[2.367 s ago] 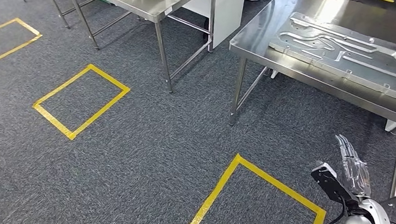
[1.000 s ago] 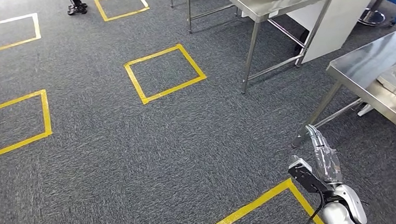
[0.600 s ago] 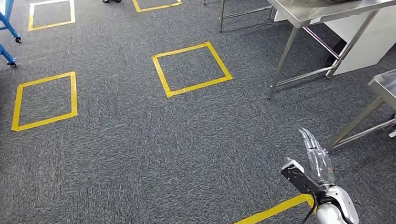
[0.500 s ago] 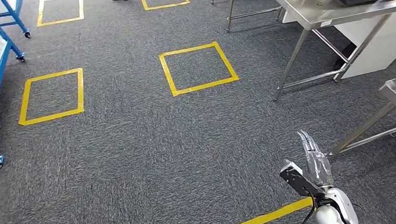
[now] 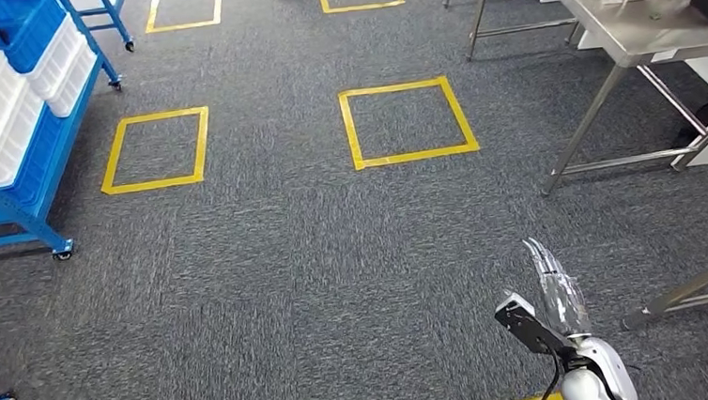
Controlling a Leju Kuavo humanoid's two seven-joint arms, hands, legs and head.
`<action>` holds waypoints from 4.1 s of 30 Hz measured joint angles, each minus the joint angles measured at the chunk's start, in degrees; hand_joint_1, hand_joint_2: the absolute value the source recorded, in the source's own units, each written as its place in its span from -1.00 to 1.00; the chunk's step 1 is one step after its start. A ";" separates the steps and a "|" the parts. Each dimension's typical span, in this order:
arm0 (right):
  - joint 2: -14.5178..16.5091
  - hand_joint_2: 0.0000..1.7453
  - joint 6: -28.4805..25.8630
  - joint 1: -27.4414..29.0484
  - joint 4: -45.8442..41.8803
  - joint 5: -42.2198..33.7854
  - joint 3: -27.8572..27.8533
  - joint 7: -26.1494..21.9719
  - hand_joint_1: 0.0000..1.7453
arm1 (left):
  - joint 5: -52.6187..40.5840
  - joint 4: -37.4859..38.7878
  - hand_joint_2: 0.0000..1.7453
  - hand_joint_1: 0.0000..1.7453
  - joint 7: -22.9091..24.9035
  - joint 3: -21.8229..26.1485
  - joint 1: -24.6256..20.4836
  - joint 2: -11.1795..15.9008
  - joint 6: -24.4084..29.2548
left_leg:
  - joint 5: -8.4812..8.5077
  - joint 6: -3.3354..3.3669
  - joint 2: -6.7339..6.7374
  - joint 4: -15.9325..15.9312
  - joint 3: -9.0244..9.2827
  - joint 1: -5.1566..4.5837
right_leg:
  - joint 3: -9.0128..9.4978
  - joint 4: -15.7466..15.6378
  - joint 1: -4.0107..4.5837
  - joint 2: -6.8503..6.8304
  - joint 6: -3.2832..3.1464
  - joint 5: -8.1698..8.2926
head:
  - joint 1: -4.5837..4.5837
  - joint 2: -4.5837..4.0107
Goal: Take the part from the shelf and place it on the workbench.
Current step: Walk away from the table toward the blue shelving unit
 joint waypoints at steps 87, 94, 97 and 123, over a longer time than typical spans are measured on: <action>1.71 -1.00 6.23 5.33 -11.10 0.89 -12.37 0.98 -1.00 | -0.81 -0.09 -1.00 -1.00 -2.11 -1.57 -3.02 4.09 -2.97 | 0.53 0.82 -0.93 -3.29 3.83 -0.04 | -2.09 2.51 -0.56 1.63 1.57 0.33 | -0.06 0.00; 1.80 -1.00 7.21 3.94 -10.92 1.99 -12.58 0.97 -1.00 | 0.36 -0.09 -1.00 -1.00 -2.36 -1.44 -2.94 3.69 -3.19 | -5.90 -1.06 4.01 8.37 -2.21 -0.10 | -1.91 1.59 -0.33 -2.51 -0.41 0.64 | -0.09 0.00; 1.99 -1.00 7.27 3.61 -10.66 2.41 -12.49 1.10 -1.00 | 0.40 -0.09 -1.00 -1.00 -2.48 -1.41 -2.67 3.41 -3.55 | -6.26 -1.08 4.50 12.52 -4.06 -0.08 | -1.85 1.66 0.02 -4.50 -0.61 0.50 | -0.09 0.00; 2.06 -1.00 7.02 2.25 -9.54 3.67 -12.17 1.64 -1.00 | 0.97 -0.07 -1.00 -1.00 -1.17 -1.35 -2.42 2.88 -3.46 | -1.48 -1.33 2.05 1.34 0.15 0.57 | -1.62 1.33 -1.47 -1.77 0.68 0.97 | -0.08 0.00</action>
